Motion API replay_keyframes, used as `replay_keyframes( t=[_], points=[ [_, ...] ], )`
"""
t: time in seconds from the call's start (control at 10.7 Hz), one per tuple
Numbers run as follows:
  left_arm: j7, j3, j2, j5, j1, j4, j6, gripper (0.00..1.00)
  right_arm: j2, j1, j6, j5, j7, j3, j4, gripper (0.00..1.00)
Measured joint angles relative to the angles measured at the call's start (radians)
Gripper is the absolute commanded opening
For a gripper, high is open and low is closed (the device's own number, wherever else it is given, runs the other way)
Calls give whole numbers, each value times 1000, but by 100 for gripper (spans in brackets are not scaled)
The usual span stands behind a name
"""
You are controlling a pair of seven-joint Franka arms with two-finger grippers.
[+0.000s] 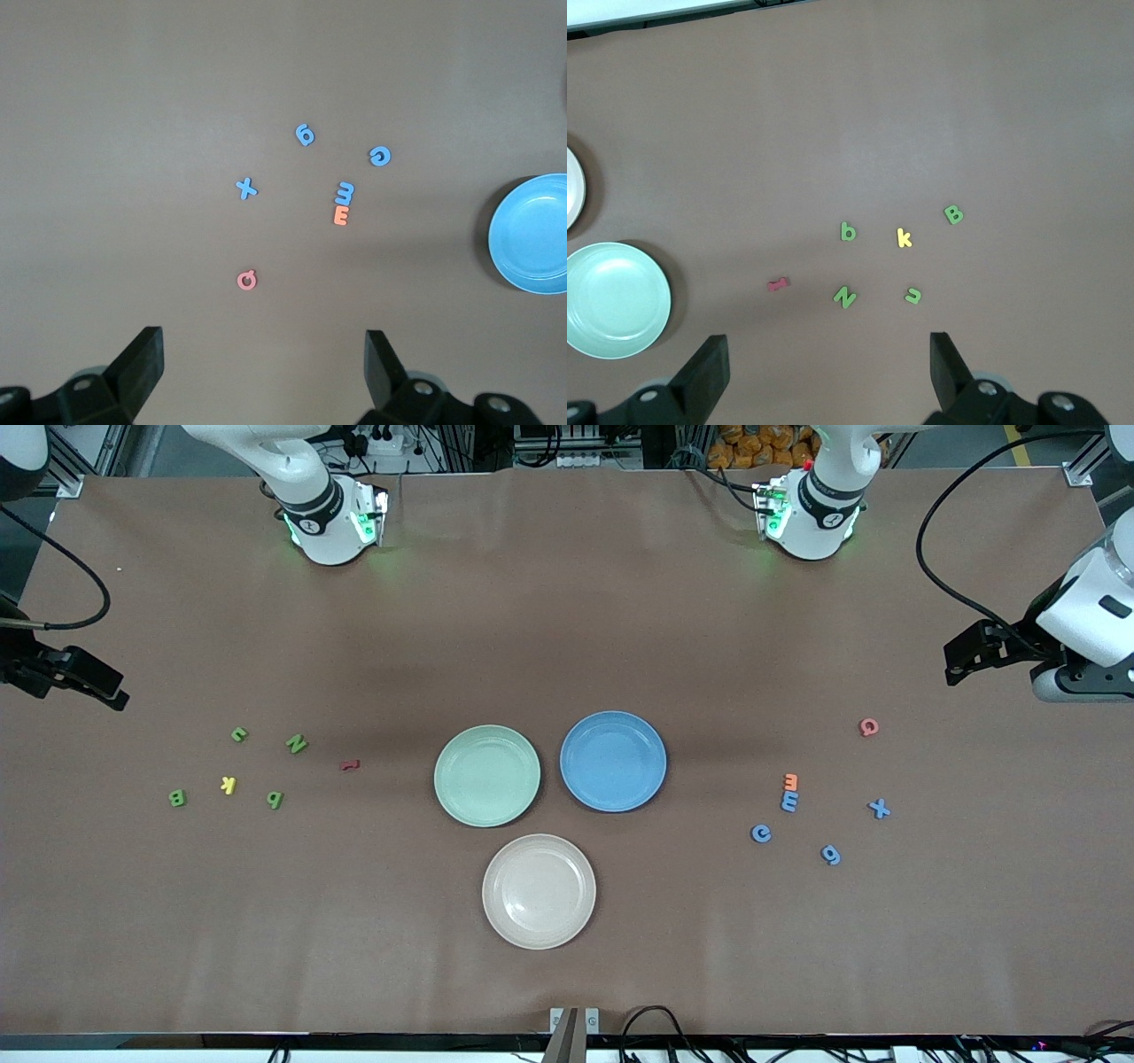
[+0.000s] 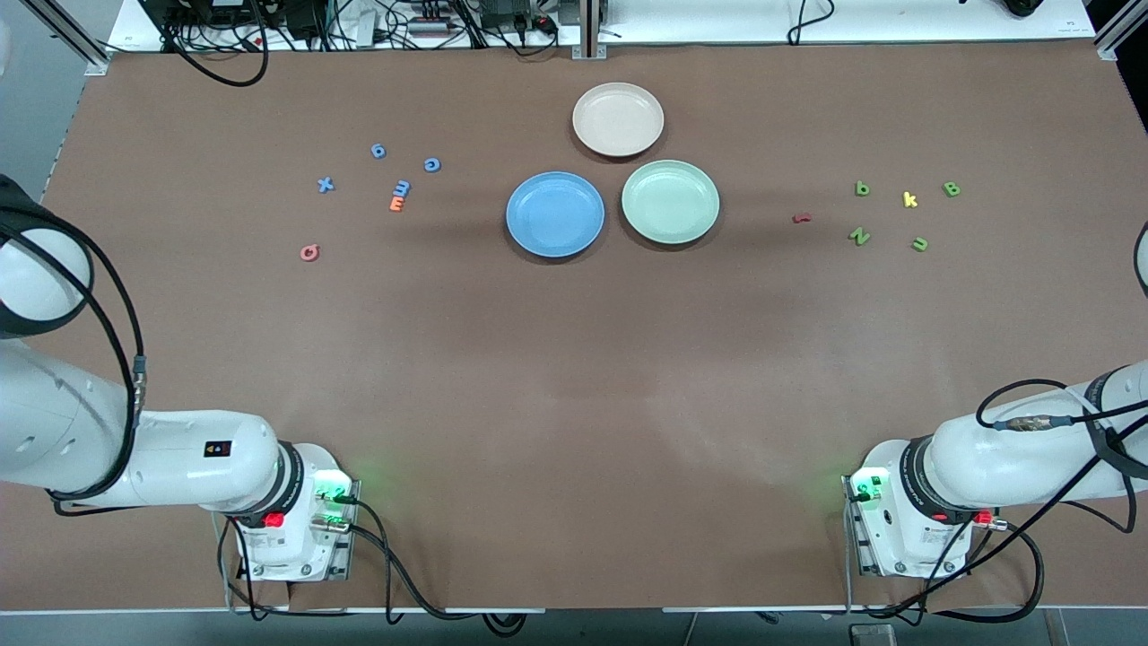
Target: Sort letters by color into matching plates
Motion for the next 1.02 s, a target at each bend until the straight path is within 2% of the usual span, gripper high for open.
replay_keyframes(
  t=[0.75,1.02],
  points=[
    [11,3,10,0,2,-2,0,100,6,-6,0,0,0,-3,0,100],
    [11,6,80,-24,25,-15,57,100,13,-23,18,0,0,-5,-20,100]
  ],
)
